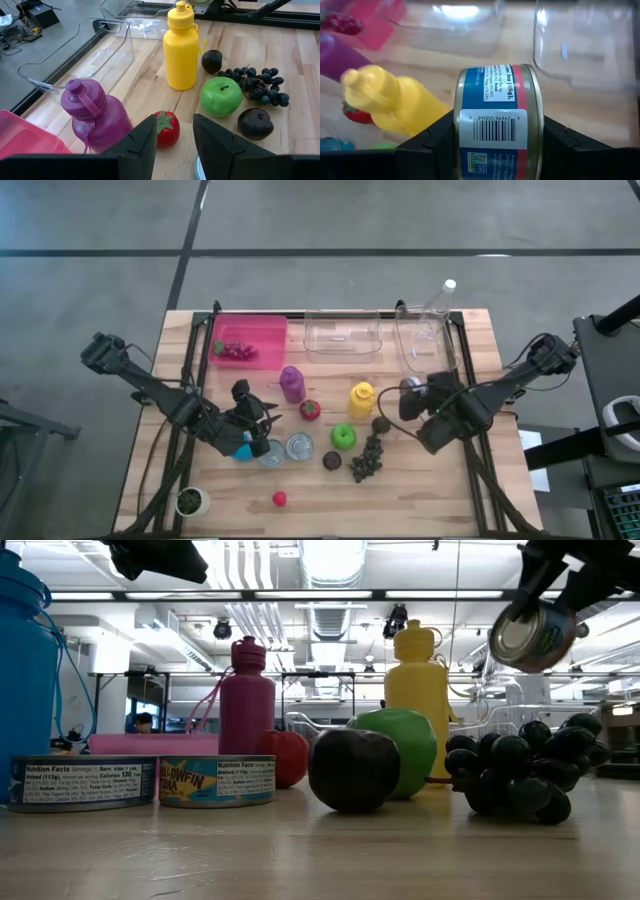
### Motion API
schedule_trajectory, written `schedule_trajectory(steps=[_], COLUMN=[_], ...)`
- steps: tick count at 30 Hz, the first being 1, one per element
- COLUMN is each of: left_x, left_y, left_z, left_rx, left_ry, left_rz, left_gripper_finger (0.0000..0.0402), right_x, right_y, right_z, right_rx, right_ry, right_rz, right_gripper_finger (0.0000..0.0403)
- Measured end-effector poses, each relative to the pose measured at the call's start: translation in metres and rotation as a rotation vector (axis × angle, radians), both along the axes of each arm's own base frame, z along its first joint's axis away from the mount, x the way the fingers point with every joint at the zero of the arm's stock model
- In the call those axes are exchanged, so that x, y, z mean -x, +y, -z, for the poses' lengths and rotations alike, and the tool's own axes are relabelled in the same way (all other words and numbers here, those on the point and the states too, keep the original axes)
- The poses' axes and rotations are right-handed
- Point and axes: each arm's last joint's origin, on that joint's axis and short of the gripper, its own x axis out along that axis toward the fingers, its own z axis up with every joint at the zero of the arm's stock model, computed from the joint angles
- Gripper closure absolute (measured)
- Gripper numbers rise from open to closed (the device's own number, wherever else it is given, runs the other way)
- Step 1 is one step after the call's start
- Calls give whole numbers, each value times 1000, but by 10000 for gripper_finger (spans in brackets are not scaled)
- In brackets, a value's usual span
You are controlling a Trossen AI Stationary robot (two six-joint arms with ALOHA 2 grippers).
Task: Pick & Place Food Item
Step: Put the blue and pink tuna can into the left transparent bin
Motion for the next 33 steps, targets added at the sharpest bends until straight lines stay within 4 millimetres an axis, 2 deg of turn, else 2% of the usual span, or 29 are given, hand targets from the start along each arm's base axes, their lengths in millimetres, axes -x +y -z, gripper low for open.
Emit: schedule_trajectory(steps=[14,20,27,33], left_x=[0,0,0,0], left_y=[0,0,0,0], left_z=[0,0,0,0], left_rx=[0,0,0,0], left_ry=[0,0,0,0], left_rz=[0,0,0,0], left_gripper_finger=[270,273,270,273], right_x=[1,0,-5,-24], right_y=[-6,-19,-41,-63], right_z=[-8,-15,-39,-63], right_rx=[177,231,265,290], right_ry=[-52,-61,-19,7], right_rz=[-50,-23,1,-5], right_gripper_finger=[211,211,211,211])
